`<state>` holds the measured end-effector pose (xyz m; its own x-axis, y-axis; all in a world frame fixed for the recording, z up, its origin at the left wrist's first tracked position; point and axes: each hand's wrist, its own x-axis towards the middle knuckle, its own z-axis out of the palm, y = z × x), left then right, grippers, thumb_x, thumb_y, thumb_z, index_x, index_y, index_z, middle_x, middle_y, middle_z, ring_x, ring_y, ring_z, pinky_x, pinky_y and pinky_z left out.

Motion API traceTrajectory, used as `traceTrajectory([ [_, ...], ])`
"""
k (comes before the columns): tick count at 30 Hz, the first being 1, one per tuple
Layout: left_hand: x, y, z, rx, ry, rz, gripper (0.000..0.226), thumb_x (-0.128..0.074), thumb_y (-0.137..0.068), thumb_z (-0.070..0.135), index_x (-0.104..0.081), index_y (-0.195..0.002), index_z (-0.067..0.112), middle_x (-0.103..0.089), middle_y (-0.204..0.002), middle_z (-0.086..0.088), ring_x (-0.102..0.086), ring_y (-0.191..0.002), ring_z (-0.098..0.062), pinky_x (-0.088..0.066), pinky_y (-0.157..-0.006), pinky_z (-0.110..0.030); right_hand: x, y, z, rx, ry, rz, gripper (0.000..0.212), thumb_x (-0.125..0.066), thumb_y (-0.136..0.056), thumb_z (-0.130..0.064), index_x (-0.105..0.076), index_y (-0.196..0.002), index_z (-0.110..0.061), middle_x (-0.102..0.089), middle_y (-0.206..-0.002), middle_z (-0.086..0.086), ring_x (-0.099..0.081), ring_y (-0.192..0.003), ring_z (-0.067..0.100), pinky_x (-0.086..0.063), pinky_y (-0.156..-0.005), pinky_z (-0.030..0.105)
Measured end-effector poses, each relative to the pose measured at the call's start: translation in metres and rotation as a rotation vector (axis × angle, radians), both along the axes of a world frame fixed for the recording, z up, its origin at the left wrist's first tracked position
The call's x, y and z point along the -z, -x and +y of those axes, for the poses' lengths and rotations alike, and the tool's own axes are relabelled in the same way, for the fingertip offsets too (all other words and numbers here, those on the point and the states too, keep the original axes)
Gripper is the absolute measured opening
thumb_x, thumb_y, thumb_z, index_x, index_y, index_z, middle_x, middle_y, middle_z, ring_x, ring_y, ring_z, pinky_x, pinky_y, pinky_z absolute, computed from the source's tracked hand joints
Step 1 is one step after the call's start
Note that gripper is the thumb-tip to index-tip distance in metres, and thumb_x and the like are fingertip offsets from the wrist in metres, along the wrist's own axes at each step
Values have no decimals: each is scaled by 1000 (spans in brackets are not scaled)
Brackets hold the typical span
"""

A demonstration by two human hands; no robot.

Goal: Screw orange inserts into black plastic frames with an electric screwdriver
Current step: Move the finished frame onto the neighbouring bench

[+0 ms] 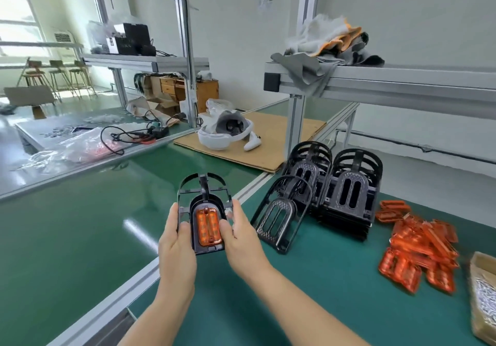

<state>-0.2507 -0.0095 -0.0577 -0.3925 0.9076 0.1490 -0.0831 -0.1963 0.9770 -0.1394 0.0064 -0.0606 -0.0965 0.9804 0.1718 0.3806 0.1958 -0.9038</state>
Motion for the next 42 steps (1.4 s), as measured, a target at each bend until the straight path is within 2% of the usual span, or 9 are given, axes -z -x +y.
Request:
traceTrajectory([
  [3,6,16,11,-44,33,16,46,-34,-101,9,-35,-146,21,-39,-148,9,-36,-135,-7,-27,-115,-35,7,19,11,-27,32,-26,59,-33,-105,-30,-5,-155,-17,-20,-161,1,-19,-146,10,-17,-117,25],
  [9,20,42,26,-106,100,60,46,-32,-101,12,-36,-146,21,-42,-145,7,-41,-127,-7,-30,-106,-26,19,49,33,-50,72,-93,55,-32,-105,-25,-11,-154,-11,-28,-157,6,-27,-143,17,-23,-111,23],
  [13,26,59,40,-170,130,70,45,-32,-102,13,-36,-146,19,-36,-149,7,-35,-128,-2,-25,-104,-20,21,71,46,-68,96,-127,50,-32,-105,-23,-20,-151,-7,-31,-155,7,-28,-143,21,-25,-116,33],
  [20,38,89,68,-314,212,94,45,-29,-102,13,-32,-147,15,-35,-151,0,-31,-139,-17,-24,-108,-27,19,108,63,-93,110,-251,41,-33,-101,-8,-30,-142,-4,-35,-148,11,-36,-133,26,-30,-106,31],
  [23,43,95,72,-345,283,202,46,-26,-103,14,-27,-149,17,-36,-151,-5,-31,-138,-24,-22,-113,-37,19,118,73,-118,110,-309,45,-35,-97,1,-32,-141,-3,-37,-147,12,-38,-132,27,-32,-109,35],
  [26,47,98,78,-338,455,455,47,-23,-102,12,-22,-149,12,-40,-147,-12,-33,-136,-27,-5,-116,-44,19,119,81,-127,115,-376,50,-37,-95,4,-32,-143,-3,-36,-149,11,-36,-135,27,-31,-109,34],
  [30,53,92,84,-306,597,706,48,-24,-100,23,-25,-146,8,-35,-150,-7,-13,-144,-19,5,-114,-49,24,116,95,-107,121,-469,45,-39,-92,7,-40,-136,-4,-44,-141,12,-41,-130,28,-34,-107,36],
  [34,60,86,89,-309,670,863,65,-20,-99,43,-10,-149,4,-22,-157,-6,-5,-146,-21,4,-114,-52,31,121,103,-89,53,-563,33,-42,-94,0,-45,-126,-5,-50,-132,9,-44,-125,27,-35,-107,42],
  [42,60,80,97,-289,673,977,84,-21,-92,62,0,-150,5,-7,-160,-8,0,-147,-21,5,-113,-53,29,119,114,-134,-10,-687,45,-34,-102,-9,-30,-146,-6,-34,-152,9,-29,-140,23,-22,-114,32],
])
